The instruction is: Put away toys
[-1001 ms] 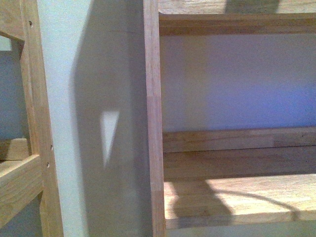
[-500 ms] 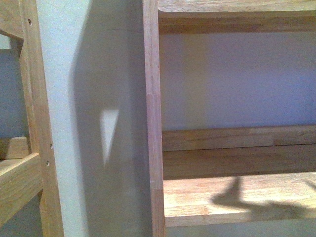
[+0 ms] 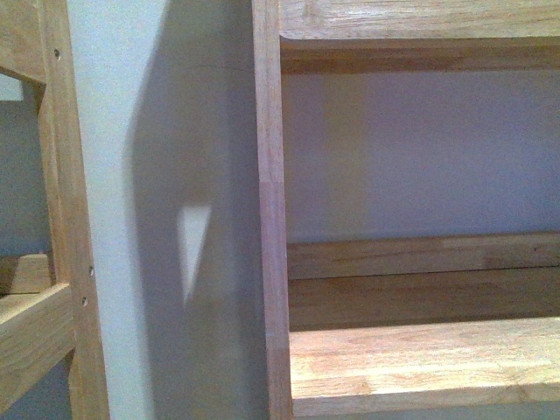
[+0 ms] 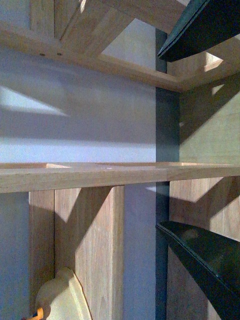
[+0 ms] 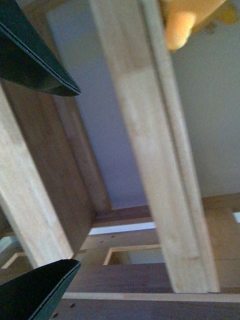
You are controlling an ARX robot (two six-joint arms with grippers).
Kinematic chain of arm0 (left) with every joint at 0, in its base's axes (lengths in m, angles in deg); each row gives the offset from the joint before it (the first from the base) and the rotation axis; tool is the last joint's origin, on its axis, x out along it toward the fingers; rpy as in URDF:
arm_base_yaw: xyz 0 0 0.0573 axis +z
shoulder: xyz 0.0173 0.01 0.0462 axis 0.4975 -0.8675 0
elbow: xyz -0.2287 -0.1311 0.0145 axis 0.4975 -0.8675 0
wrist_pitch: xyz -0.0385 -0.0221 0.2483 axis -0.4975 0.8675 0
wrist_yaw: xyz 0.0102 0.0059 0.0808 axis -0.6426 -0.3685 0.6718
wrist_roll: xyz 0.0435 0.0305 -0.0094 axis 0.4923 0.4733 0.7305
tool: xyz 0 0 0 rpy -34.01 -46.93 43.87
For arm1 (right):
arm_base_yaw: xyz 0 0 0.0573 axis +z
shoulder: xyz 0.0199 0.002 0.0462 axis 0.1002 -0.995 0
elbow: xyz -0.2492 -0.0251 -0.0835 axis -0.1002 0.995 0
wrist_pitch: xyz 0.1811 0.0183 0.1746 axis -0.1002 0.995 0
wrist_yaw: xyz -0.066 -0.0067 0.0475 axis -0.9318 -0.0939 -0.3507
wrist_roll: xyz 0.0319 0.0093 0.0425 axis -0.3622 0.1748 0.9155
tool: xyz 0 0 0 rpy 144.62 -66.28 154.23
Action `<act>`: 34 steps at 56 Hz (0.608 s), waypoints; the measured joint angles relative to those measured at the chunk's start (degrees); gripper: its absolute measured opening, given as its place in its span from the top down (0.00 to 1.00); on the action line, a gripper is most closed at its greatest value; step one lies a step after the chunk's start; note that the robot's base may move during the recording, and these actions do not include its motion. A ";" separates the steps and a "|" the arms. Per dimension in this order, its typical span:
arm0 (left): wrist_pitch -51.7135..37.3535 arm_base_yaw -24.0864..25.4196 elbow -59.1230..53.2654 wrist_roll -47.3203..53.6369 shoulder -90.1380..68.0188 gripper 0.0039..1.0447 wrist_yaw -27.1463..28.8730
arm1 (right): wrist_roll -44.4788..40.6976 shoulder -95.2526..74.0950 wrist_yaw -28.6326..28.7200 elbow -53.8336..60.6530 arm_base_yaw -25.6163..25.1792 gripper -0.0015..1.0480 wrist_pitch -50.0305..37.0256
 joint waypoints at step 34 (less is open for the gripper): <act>0.00 0.00 0.00 0.00 0.00 0.06 0.02 | -3.50 8.41 18.05 12.85 -1.60 0.23 8.15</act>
